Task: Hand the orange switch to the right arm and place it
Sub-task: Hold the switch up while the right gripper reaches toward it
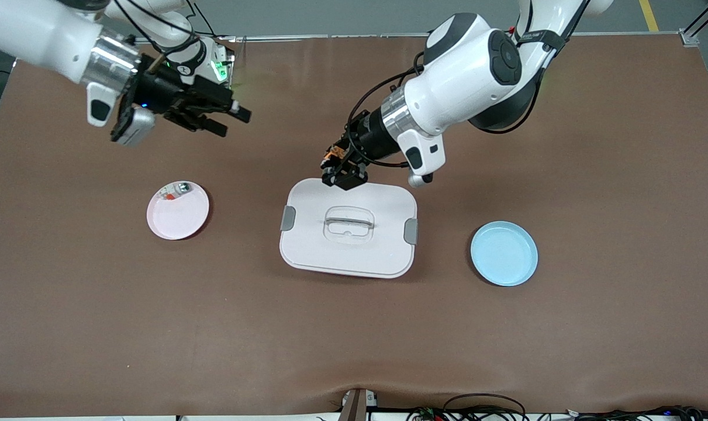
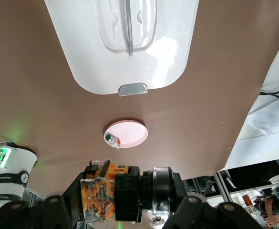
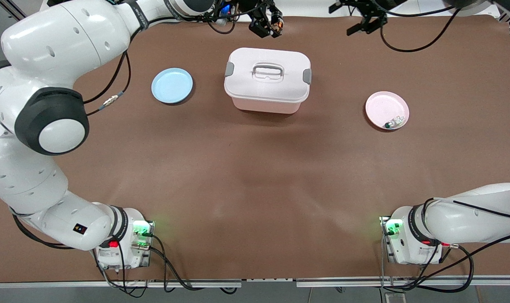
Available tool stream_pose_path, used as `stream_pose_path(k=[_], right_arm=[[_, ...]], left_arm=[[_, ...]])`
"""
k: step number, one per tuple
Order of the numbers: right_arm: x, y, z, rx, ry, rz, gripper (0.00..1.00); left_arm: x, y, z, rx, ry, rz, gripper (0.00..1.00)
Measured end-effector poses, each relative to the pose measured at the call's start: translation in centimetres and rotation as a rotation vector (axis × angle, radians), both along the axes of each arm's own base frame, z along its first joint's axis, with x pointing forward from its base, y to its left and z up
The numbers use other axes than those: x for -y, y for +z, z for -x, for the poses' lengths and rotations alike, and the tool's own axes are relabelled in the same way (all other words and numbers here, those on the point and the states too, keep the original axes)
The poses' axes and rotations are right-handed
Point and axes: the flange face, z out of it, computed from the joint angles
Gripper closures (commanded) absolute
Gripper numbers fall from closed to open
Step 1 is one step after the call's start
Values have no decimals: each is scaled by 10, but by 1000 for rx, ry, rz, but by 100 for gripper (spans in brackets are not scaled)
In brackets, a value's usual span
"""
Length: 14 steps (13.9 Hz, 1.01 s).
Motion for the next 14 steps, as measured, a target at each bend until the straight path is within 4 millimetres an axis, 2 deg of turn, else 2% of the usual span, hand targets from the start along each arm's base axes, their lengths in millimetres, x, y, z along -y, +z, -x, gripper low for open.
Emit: stream_pose_path(k=[2, 3, 7, 9, 13, 14], right_arm=[[-24, 3, 6, 42, -1, -9, 0], [-30, 2, 7, 49, -1, -10, 0], [-35, -8, -1, 45, -16, -7, 0], [-46, -13, -3, 51, -41, -12, 0], [-93, -27, 6, 44, -109, -34, 0], [-100, -30, 8, 44, -110, -34, 0]], left_arm=[[10, 0, 9, 0, -18, 0, 72], [14, 0, 13, 0, -27, 0, 72], [24, 4, 22, 5, -44, 5, 72], [23, 10, 22, 13, -43, 11, 72], [21, 23, 23, 22, -32, 22, 72], [21, 25, 24, 22, -28, 24, 72]])
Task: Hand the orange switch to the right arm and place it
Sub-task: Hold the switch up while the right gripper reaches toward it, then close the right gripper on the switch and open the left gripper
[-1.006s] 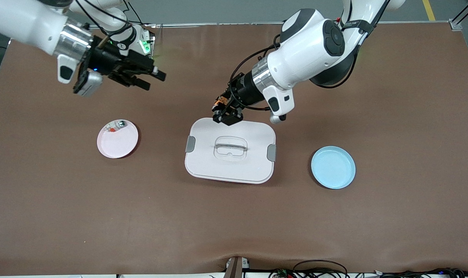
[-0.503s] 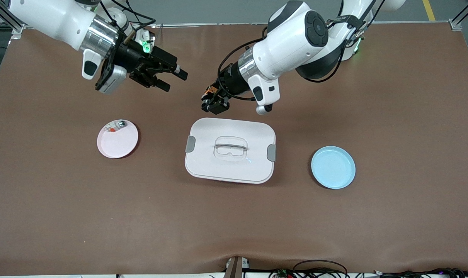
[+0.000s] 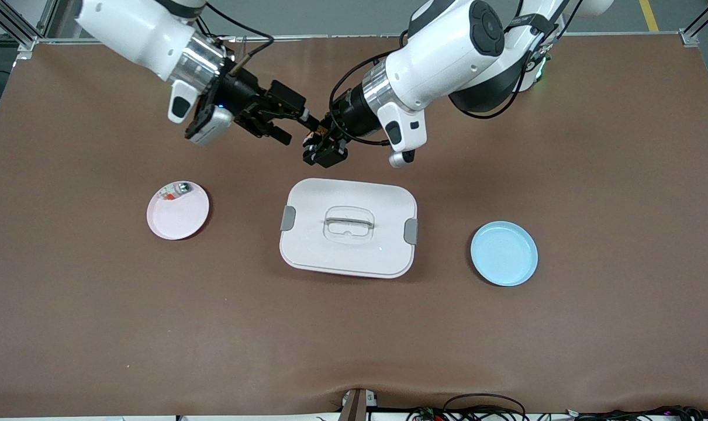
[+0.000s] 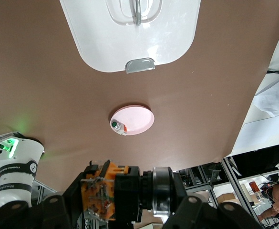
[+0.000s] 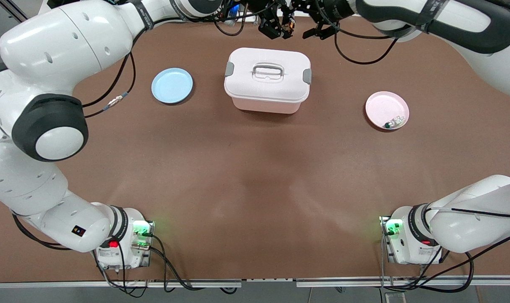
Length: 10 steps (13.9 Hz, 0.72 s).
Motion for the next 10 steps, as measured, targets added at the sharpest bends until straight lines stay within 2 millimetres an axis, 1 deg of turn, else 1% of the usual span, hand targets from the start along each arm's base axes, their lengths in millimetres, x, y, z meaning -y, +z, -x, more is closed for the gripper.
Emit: stream_pose_path(k=[2, 5, 8, 9, 10], right_arm=[[-2, -4, -1, -3, -1, 3, 0], [0, -5, -3, -4, -7, 4, 0], [-1, -10, -4, -6, -10, 7, 0], [-4, -12, -5, -3, -13, 8, 10], [-7, -15, -4, -2, -12, 10, 25]], left_arm=[[-1, 3, 1, 3, 2, 2, 72], [-1, 3, 1, 3, 1, 3, 72], [0, 3, 1, 3, 1, 2, 72], [0, 3, 1, 3, 1, 2, 72], [0, 3, 1, 3, 1, 3, 72]])
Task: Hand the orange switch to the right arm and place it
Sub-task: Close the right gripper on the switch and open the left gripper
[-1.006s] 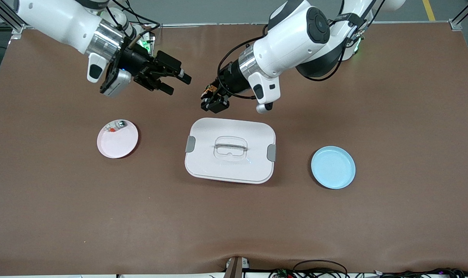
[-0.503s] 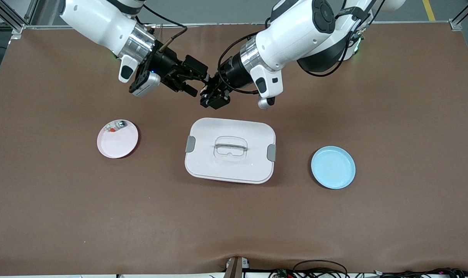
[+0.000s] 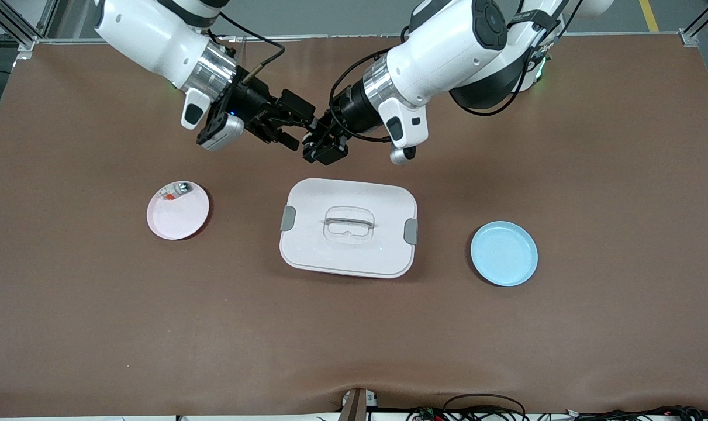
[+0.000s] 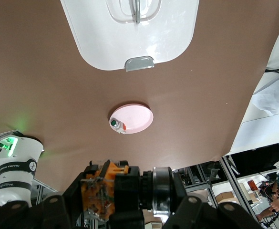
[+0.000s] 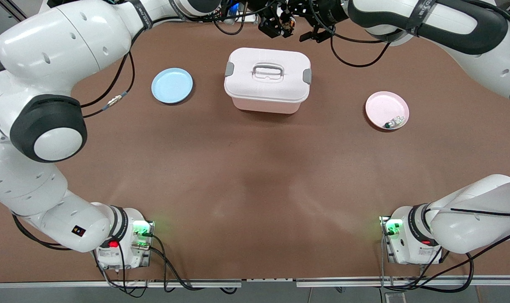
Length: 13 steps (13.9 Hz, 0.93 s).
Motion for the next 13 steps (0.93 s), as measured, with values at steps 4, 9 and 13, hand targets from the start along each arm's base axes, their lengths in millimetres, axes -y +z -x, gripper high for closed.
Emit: stream_pose_path(k=[4, 9, 13], right_arm=[[-9, -1, 3, 7, 7, -1, 98], [-11, 1, 5, 21, 24, 1, 100], [-12, -1, 4, 10, 18, 0, 100]], left_arm=[[3, -3, 3, -4, -7, -4, 72], [4, -5, 4, -13, -11, -9, 61], [4, -6, 4, -14, -11, -11, 0]])
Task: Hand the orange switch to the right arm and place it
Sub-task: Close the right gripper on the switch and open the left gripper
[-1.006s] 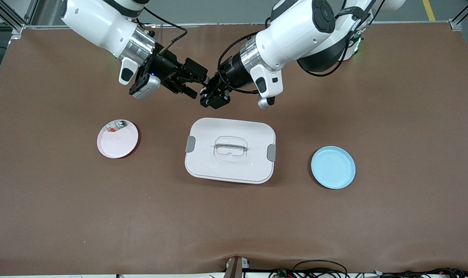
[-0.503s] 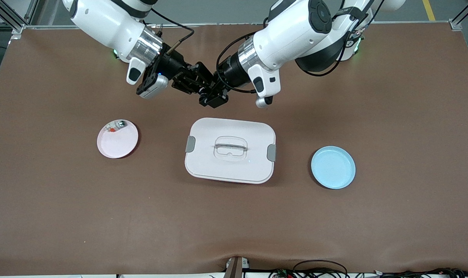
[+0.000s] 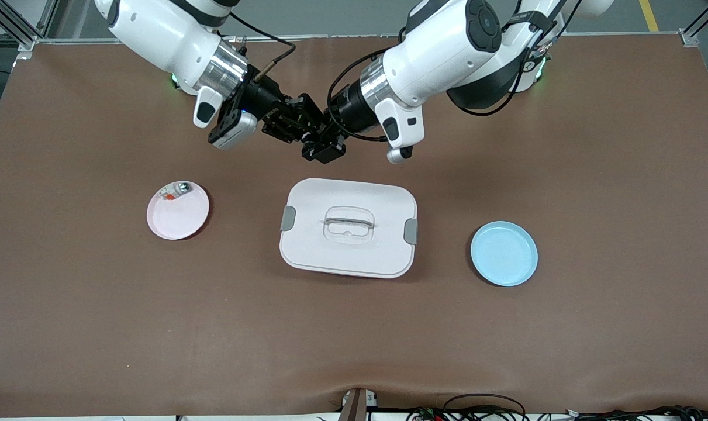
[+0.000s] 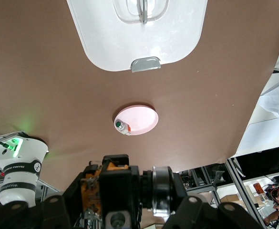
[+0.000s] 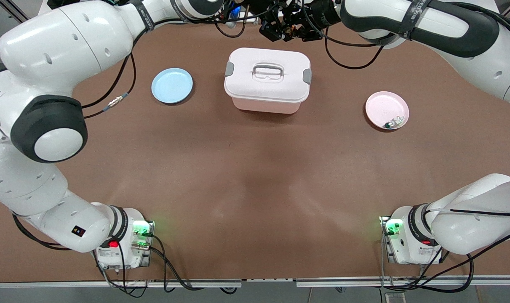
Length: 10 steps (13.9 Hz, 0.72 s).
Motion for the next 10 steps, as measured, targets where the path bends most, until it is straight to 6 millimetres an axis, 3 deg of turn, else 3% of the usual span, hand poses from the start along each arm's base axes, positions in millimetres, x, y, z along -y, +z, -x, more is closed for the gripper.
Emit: stream_pose_path(k=[6, 10], right_arm=[[-3, -17, -4, -32, -4, 16, 100], [-5, -24, -5, 81, 123, 96, 100]], left_arm=[[-3, 9, -1, -2, 27, 12, 0], [-21, 24, -10, 13, 52, 17, 0]])
